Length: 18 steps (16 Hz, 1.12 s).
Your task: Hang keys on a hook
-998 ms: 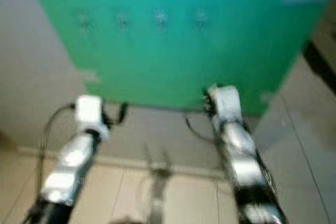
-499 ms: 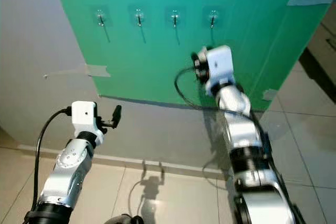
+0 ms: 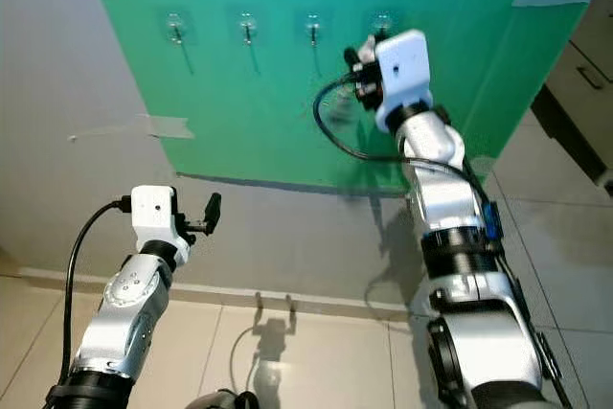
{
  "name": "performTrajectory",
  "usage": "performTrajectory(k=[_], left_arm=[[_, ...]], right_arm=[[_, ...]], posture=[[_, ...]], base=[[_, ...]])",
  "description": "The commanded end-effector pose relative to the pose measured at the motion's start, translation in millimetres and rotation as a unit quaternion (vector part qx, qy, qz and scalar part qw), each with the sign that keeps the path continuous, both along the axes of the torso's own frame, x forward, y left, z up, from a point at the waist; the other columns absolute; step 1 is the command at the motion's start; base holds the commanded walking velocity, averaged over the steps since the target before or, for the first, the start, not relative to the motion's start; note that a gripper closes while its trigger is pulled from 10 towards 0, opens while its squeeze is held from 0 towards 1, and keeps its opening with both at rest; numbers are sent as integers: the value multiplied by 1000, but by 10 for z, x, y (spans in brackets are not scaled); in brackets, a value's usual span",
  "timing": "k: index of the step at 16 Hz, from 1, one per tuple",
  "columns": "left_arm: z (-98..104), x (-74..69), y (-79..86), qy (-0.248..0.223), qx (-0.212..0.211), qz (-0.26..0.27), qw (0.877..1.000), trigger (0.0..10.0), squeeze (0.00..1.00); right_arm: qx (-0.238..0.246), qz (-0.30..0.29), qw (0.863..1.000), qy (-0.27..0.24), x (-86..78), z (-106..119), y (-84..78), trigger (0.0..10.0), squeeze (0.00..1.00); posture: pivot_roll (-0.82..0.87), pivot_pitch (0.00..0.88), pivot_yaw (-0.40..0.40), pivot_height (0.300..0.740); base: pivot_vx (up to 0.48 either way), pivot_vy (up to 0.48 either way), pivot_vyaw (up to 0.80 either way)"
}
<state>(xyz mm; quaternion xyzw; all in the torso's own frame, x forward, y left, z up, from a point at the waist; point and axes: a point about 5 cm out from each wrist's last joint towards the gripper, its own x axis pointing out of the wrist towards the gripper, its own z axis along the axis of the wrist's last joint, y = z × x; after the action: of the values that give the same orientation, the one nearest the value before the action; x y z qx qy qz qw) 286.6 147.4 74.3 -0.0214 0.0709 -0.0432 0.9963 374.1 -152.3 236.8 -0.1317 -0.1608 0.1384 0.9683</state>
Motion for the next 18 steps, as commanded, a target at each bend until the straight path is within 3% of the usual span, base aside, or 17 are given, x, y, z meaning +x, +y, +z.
performTrajectory(k=[1,8,17,18], left_arm=[[29,35,-10,-6,1,-2,1000,10000,0],[25,38,-5,-7,2,-1,1000,10000,0],[12,9,23,-4,2,8,1000,10000,0],[11,3,30,-4,4,6,1000,10000,0]], right_arm=[[9,1,1000,-17,47,206,-17,10000,0],[-6,-7,999,-45,216,524,18,10000,0],[-14,-17,1000,-15,348,383,68,10000,0],[-24,-29,999,-9,362,292,62,10000,0]], posture=[[-94,0,44,740],[-71,0,32,740],[-48,0,22,740],[-47,0,27,740]], base=[[0,0,0],[0,0,0],[0,0,0],[0,0,0]])
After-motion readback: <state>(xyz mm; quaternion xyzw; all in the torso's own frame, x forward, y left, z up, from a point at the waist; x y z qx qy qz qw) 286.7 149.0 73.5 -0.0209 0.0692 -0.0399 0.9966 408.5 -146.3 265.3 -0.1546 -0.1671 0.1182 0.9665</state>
